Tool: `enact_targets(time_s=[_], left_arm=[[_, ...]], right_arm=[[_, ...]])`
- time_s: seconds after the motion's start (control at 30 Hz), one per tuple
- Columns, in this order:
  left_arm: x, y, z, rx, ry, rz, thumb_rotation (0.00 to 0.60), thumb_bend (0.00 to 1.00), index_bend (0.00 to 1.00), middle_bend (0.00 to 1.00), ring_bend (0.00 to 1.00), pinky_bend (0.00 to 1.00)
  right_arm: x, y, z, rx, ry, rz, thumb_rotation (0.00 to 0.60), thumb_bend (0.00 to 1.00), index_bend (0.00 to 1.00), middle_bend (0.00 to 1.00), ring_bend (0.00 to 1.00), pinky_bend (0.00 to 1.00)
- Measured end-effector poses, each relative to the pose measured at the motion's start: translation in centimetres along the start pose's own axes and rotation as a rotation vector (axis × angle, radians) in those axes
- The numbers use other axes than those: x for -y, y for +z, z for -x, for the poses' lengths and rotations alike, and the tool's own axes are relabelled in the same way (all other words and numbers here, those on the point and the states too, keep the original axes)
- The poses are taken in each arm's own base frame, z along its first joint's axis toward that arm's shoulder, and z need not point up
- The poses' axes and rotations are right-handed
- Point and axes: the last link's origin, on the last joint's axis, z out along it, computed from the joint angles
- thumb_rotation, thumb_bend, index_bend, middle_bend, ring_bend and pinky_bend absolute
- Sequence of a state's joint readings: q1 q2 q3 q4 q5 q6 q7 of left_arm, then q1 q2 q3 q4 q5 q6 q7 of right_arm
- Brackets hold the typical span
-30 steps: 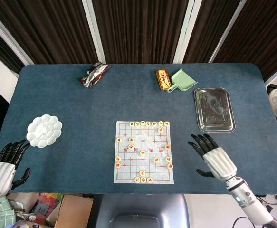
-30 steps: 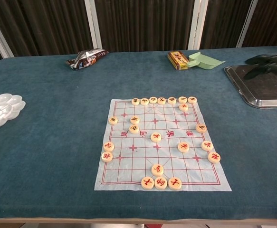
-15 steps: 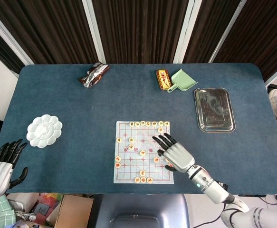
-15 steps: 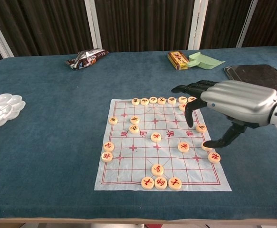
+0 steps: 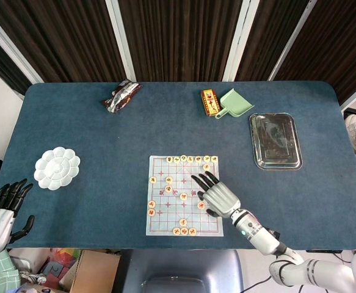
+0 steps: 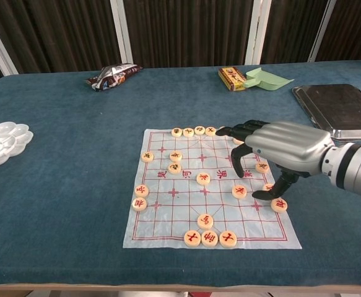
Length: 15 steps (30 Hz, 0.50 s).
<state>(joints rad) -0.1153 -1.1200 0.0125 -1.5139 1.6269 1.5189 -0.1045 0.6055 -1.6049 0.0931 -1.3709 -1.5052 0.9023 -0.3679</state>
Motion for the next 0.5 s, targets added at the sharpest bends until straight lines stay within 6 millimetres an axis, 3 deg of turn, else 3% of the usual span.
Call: enact_targets(time_s=[0.5], left_arm=[[0.3,-0.2,-0.2,0.001,-0.003,-0.006,0.600,0.44,0.00,0.00,0.00,0.06]], right_arm=[[0.6,1.4,0.8,0.023,0.008,0.001,0.600,0.39,0.61,0.10,0.00,0.00]])
